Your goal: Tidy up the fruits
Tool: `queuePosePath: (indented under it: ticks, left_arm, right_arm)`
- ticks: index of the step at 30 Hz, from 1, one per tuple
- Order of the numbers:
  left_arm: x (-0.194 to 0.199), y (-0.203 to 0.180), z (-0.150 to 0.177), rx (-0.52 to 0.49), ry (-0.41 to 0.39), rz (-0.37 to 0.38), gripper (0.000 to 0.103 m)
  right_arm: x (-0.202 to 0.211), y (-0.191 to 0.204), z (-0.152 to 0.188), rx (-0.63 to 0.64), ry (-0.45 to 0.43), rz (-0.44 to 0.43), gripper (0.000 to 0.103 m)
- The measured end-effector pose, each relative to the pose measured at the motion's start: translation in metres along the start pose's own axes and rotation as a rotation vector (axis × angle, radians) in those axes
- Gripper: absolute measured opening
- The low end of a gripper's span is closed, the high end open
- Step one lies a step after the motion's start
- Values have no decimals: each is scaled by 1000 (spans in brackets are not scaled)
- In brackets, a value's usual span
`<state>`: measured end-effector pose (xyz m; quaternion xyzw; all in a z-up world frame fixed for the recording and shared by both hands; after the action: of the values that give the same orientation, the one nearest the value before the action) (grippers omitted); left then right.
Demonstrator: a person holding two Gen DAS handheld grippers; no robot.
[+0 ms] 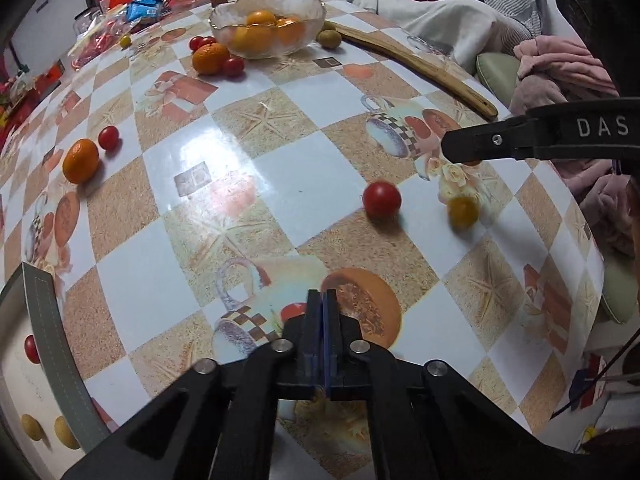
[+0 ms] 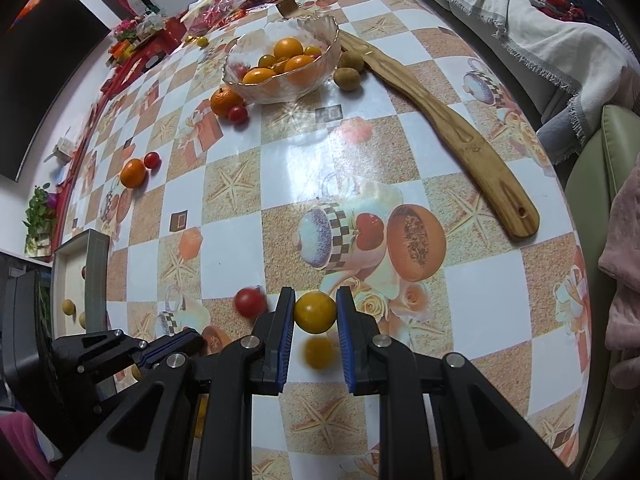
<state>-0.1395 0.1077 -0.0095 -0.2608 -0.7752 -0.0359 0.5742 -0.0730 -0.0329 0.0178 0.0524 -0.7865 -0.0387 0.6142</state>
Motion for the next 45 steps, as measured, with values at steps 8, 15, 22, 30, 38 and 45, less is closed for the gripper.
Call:
queuePosePath:
  ticks: [8,15,22,30,38,45]
  left_arm:
    - [0,2,0,1,17,-3,2]
    - [0,-2,-16,28,32,4,2]
    - [-8,-7,-34,90,20,79,2]
    - [-16,-10,-47,142,7,90,69]
    - [-14,-11,-61,111,-29,-14,103]
    - [-34,-26,-75,81,-2,-55,103]
  right_arm:
    - [-3,-14,11,-42,18,21,23]
    - [3,-24,14,-74,9,18,23]
    - [12,-45,20,-128,-3,23,23]
    - [16,-68,22,-186,-15,24,23]
    - [16,-76,21,-207,-19,23,23]
    - [17,-84,19,-219,-24,34,23]
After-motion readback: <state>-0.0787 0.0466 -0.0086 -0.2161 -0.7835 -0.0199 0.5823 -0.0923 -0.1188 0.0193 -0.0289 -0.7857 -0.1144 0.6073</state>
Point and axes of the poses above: each gripper's, at about its wrist camera, not at the fingertips, and x roughly against the way its jaws point, y to its left, z to its underside, the point moved 3 cm from there along -x, roughly the way its jaws point, and after that the axes turned 8 degrees about z, right-handed, at the moved point
